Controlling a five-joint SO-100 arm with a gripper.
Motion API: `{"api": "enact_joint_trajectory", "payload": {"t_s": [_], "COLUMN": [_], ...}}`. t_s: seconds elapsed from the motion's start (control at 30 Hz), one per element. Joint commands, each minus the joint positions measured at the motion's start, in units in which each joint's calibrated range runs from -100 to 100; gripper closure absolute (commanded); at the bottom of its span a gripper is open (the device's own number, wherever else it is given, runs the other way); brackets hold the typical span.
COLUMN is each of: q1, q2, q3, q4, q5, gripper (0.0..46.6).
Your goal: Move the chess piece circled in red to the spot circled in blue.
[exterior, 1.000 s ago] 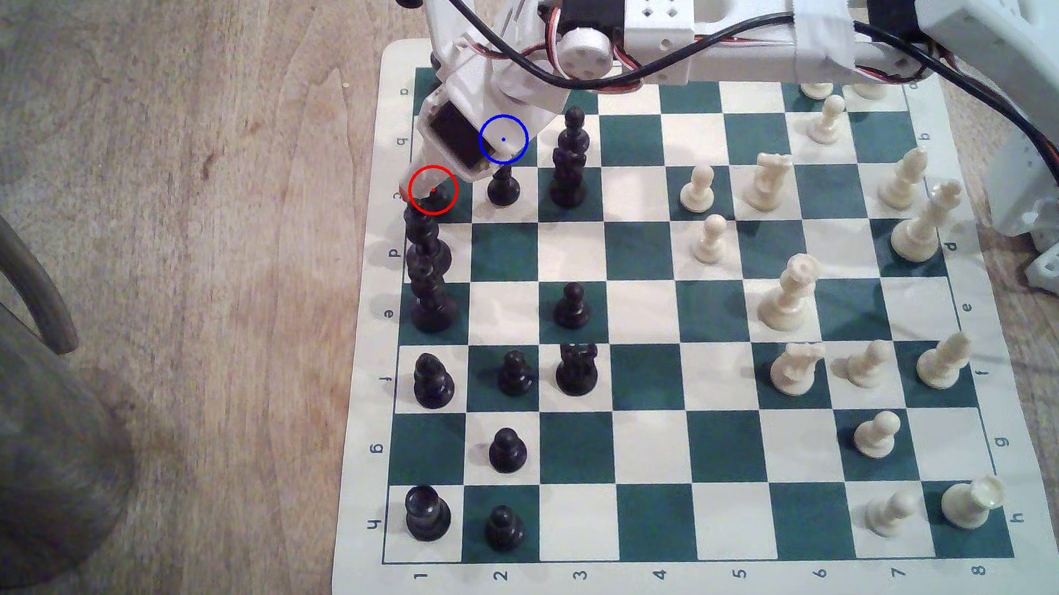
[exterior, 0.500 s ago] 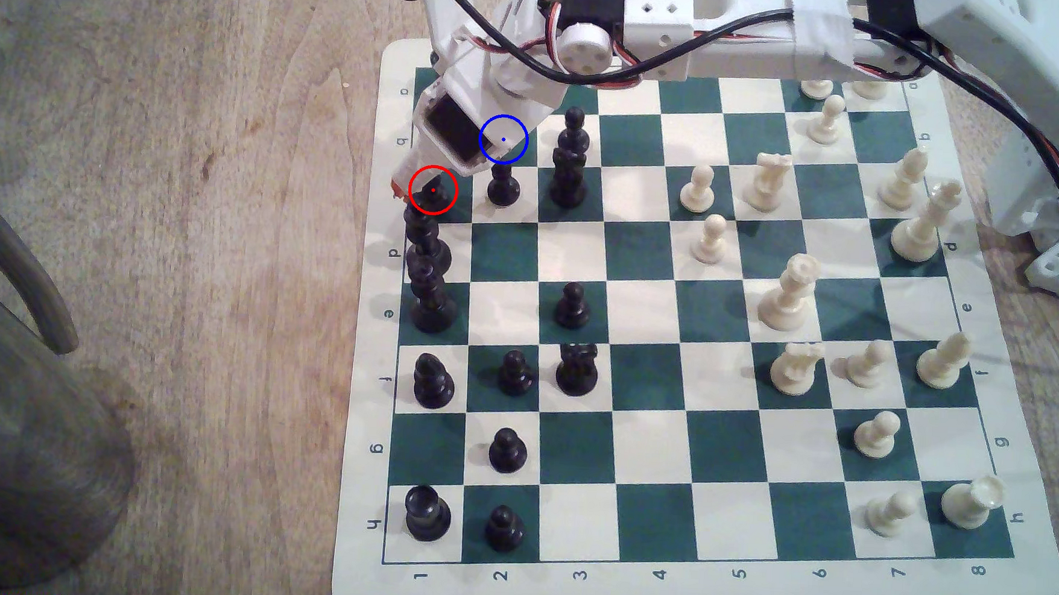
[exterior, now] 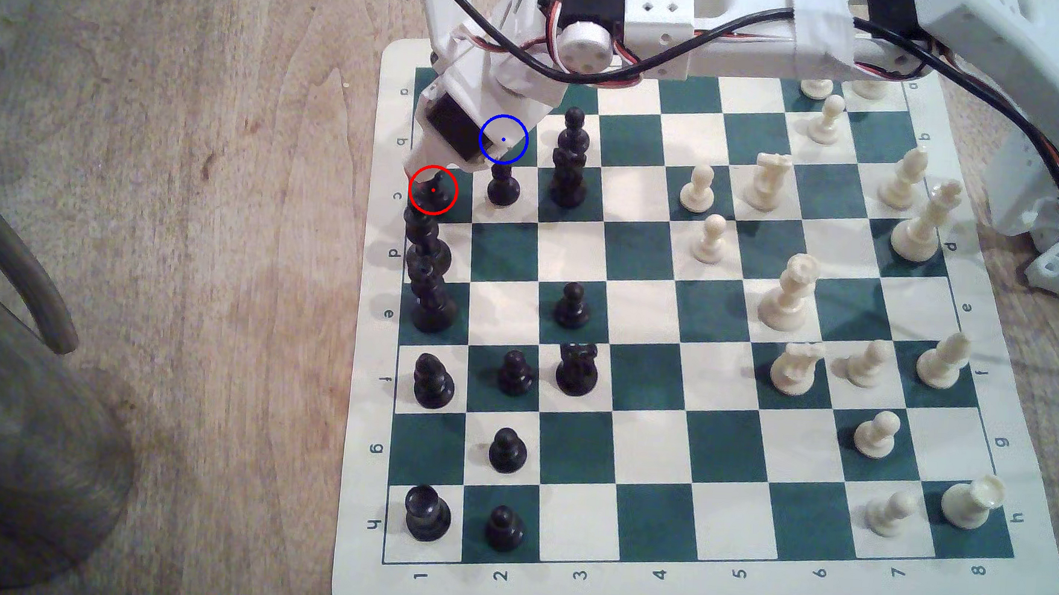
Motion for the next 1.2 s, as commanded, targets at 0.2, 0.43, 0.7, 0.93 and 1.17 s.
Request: {"api": "enact_joint_trajectory", "payload": {"t_s": [0.2, 0.43, 0.7, 0.93, 1.17], "q1": [2.05, 2.28, 5.17, 7.36, 6.97], "q2": [-16.67, -30.68, -34.08, -33.91, -28.73], "q3": [-5.90, 2.89, 16.04, 25.01, 24.65], "q4": [2.27, 5.79, 6.03, 3.90, 2.76], "q5": [2.15, 2.30, 5.18, 6.01, 6.01], "gripper": [46.4, 46.4, 46.4, 46.4, 46.2]}}
